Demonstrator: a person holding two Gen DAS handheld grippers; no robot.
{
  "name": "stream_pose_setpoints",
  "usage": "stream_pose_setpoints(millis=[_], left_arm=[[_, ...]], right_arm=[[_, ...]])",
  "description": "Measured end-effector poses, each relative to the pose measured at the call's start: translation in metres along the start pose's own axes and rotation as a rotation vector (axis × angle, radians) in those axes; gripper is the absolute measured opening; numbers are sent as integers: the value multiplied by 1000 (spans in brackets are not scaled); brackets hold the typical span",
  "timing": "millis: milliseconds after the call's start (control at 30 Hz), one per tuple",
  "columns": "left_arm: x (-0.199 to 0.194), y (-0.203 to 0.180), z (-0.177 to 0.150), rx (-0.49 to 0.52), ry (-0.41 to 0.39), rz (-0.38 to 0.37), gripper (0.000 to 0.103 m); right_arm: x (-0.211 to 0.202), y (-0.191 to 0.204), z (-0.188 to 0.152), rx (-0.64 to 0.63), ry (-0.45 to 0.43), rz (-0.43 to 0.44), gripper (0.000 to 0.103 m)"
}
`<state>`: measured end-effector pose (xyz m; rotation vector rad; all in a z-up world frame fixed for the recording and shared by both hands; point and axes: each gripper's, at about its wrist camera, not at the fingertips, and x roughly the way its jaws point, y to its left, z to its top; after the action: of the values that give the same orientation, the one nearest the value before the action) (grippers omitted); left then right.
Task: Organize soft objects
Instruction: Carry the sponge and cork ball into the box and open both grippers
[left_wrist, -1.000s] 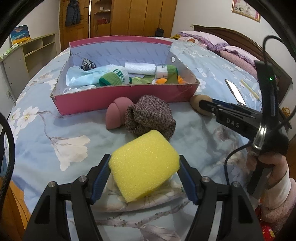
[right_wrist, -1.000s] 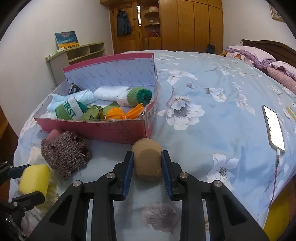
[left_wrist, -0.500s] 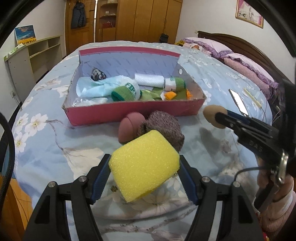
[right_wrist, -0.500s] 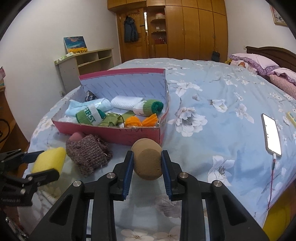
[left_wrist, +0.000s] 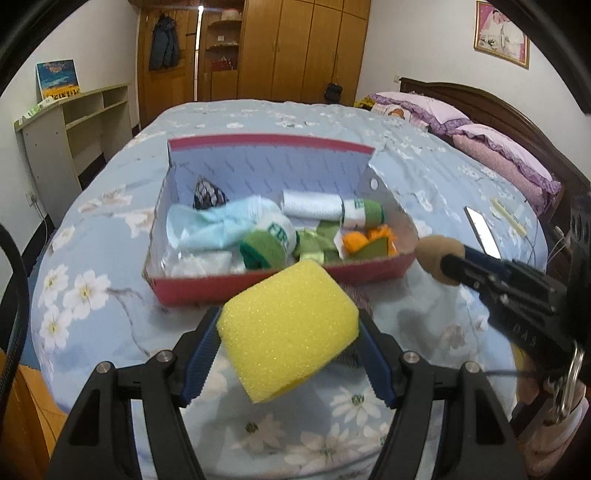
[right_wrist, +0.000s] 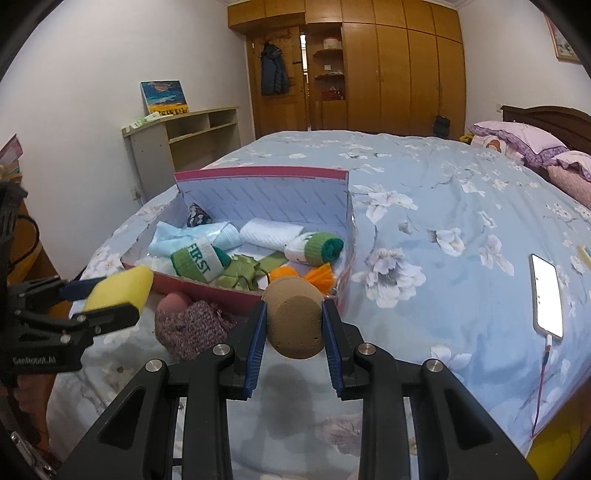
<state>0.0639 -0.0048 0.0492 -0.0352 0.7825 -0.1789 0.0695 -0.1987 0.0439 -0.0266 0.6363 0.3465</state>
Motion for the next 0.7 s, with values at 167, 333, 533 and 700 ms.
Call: stream_pose_setpoints(millis=[167,333,533,700], left_arm=[[6,-1,18,10,-19,11,74],[18,0,36,20,-25,23,74],[32,1,58,25,-29,26,74],[44,3,73,31,-31,38,74]], right_arm=[[5,3,7,-9,-3,12,30],[11,4,13,-15,-4,21,30],[22,5,24,-20,-9,32,30],[31,8,33,-24,-15,46,30]])
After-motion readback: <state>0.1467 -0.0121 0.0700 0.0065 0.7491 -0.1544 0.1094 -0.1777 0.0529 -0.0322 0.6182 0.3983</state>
